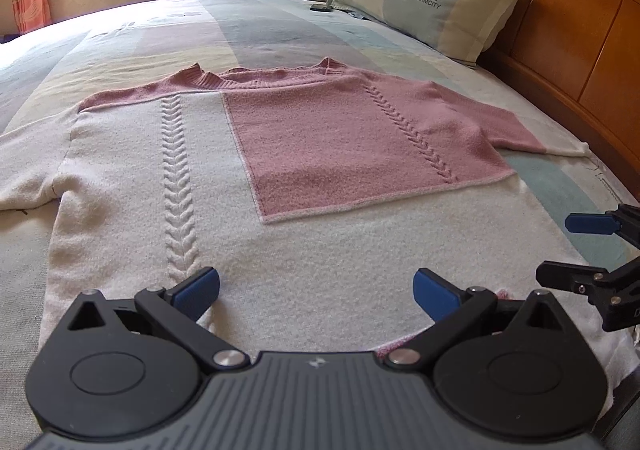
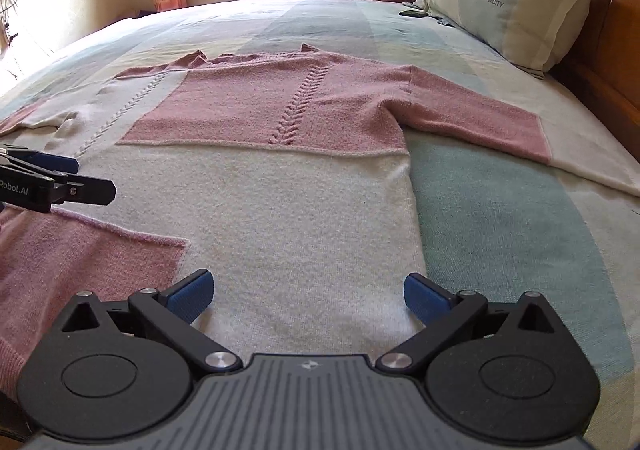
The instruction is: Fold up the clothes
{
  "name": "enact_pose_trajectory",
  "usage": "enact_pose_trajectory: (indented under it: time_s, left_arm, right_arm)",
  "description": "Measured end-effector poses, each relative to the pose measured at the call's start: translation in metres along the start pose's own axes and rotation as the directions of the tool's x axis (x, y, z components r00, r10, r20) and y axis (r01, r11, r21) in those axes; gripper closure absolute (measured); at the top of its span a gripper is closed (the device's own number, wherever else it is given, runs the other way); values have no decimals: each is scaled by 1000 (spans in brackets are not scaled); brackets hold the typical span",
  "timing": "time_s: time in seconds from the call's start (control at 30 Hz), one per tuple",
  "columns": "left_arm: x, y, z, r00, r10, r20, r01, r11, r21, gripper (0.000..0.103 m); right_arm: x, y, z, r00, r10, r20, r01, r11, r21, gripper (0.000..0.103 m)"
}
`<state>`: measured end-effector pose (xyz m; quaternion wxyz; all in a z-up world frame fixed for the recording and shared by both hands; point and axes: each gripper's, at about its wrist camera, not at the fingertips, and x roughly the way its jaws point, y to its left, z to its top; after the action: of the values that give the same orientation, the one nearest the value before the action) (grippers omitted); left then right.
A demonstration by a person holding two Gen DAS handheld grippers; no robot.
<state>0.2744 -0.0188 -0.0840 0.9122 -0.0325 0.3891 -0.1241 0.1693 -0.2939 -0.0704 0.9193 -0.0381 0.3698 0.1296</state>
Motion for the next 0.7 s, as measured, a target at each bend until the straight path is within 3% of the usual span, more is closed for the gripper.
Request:
enact_pose_trajectory:
  time_s: [0.17,0.33,0.53,0.7]
  left_arm:
    - [-5,17,7,999,43,29,-42,998,-39,1]
    - [-6,30,12,994,97,42,-94,994,-52,1]
    - [-2,34,12,995,91,29,-90,995,-51,1]
    - [-4,36,12,995,90,36,-87,994,-63,1]
  right_arm:
    - [26,7,60,992,49,114,-41,997,-69,0]
    - [96,7,107,995,14,95,-7,997,-71,0]
    - [153,-15,111,998,-20,63,19,1000,25,0]
    - [133,-17,112,998,10,67,-12,999,41,0]
